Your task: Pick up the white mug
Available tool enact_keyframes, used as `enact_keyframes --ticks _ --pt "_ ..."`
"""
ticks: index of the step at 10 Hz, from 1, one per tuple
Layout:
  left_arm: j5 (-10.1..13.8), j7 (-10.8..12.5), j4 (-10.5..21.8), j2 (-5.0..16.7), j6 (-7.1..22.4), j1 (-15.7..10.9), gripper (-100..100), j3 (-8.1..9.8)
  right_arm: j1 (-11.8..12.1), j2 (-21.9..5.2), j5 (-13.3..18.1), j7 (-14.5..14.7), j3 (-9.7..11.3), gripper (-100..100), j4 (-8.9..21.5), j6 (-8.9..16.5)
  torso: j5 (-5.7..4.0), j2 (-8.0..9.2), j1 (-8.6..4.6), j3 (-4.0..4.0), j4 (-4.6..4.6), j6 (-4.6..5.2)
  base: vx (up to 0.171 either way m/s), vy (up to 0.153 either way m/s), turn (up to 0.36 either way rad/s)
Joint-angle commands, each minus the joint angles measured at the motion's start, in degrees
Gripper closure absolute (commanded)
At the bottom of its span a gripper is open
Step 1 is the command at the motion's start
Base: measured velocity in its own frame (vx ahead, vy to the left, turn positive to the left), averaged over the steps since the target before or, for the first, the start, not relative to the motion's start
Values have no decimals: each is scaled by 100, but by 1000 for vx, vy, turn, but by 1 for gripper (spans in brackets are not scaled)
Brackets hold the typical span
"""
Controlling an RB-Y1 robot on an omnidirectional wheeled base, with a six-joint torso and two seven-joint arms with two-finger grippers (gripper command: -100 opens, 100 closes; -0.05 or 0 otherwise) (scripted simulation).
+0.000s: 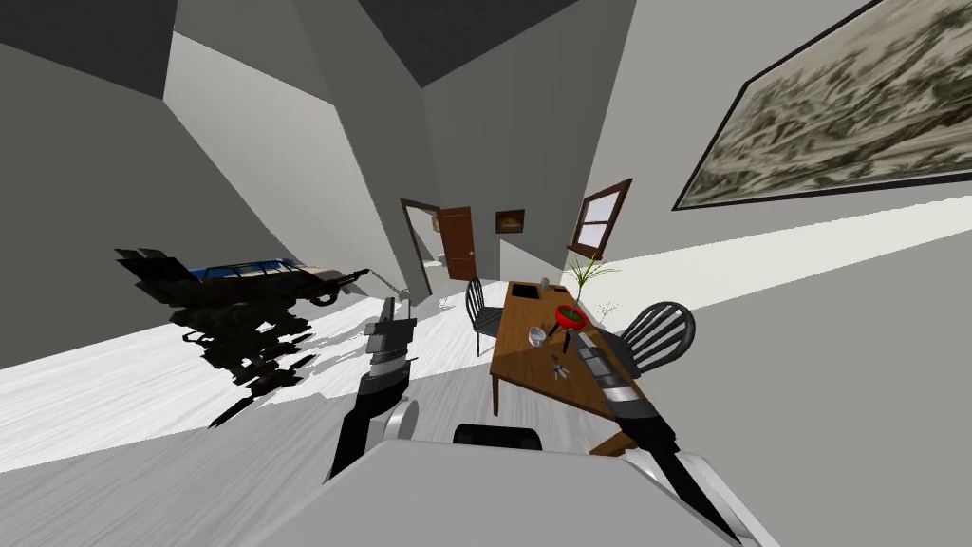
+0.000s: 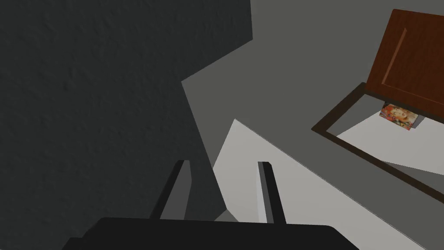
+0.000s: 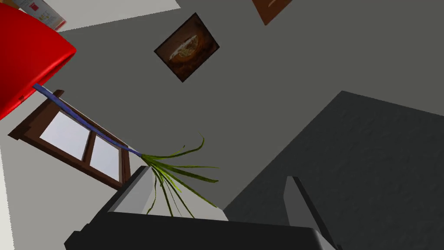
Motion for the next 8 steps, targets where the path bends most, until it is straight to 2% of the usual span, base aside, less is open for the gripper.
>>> enact_keyframes --ticks 1,2,3,4,5,6,7,8 --pt "0 0 0 0 0 0 0 0 -41 -154 286 286 -138 -100 286 20 0 0 0 0 0 0 -6 45 423" --pt "0 0 0 0 0 -1 0 0 -41 -154 336 334 -138 -100 364 20 1 0 2 0 0 -3 -4 23 146" --pt "0 0 0 0 0 1 0 1 -60 -241 562 550 -225 -100 575 44 0 0 -3 0 0 3 -1 28 208" --pt "0 0 0 0 0 0 0 0 -60 -241 564 550 -225 -100 594 44 0 0 -3 0 0 0 -2 22 113" --pt "0 0 0 0 0 1 0 1 -80 -323 794 769 -315 -100 787 69 0 1 -4 0 0 3 -9 33 271" --pt "0 0 0 0 0 0 0 0 -80 -323 794 769 -315 -100 826 69 0 2 -1 1 1 -1 -2 21 130" --pt "0 0 0 0 0 1 0 1 -101 -402 1024 989 -406 -100 1018 96 0 1 -5 1 0 4 0 28 216" --pt "0 0 0 0 0 0 0 0 -101 -402 1024 989 -406 -100 1060 96 0 0 -3 0 0 0 1 18 117"
